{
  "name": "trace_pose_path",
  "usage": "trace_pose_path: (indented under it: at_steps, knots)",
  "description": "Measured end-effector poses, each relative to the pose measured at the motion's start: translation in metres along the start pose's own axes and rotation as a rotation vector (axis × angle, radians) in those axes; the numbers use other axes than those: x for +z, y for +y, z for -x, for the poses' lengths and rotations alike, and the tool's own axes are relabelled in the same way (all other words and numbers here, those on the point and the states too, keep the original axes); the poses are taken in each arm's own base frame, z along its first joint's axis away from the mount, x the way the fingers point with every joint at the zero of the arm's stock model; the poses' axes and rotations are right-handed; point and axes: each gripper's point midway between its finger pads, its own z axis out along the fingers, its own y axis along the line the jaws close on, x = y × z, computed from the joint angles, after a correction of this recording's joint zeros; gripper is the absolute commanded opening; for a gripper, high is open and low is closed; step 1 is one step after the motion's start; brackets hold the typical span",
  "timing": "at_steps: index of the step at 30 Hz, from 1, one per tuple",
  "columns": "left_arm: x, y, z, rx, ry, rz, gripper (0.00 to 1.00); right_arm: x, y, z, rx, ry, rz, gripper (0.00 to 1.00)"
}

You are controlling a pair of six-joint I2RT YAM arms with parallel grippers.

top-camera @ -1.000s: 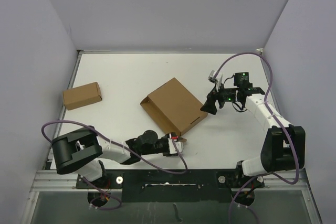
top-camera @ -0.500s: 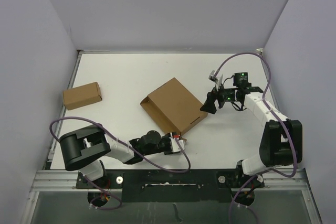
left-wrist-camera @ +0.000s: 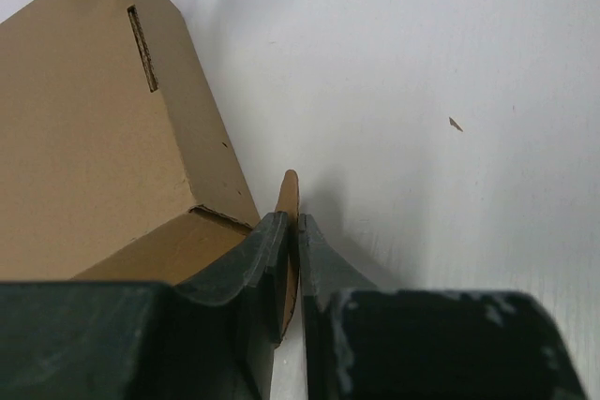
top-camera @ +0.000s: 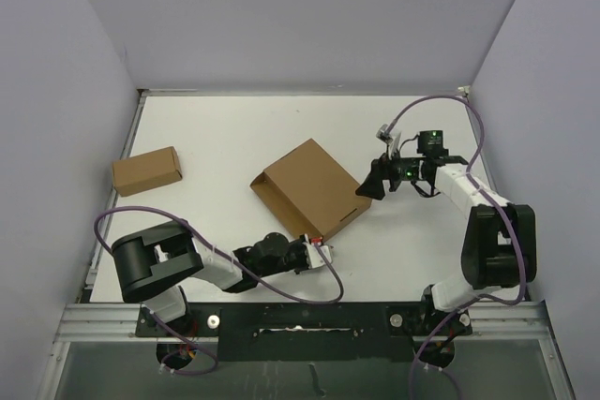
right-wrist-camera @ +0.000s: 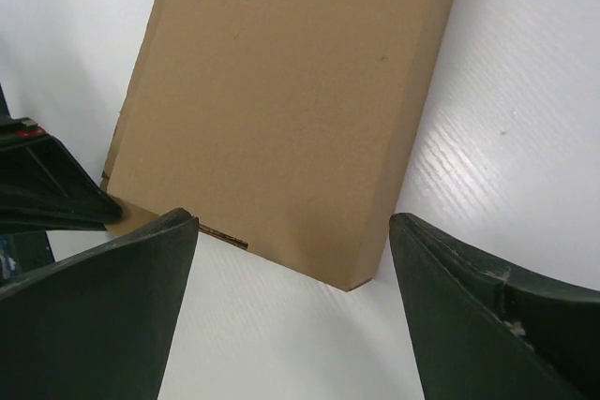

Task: Fold the paper box

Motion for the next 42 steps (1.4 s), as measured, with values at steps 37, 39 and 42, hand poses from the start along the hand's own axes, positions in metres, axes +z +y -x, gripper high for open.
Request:
trace_pose_path:
  at_steps: [37,39,42]
  knots:
    - [-0.011,0.028,-0.004,-0.274,-0.06,0.131,0.0,0.024,-0.026,-0.056,0.405,0.137,0.01,0.55]
    - [-0.011,0.03,-0.005,-0.29,-0.064,0.138,0.0,0.023,-0.026,-0.056,0.407,0.14,0.008,0.54]
    - [-0.012,0.032,-0.005,-0.314,-0.07,0.145,0.0,0.023,-0.027,-0.055,0.41,0.144,0.003,0.54]
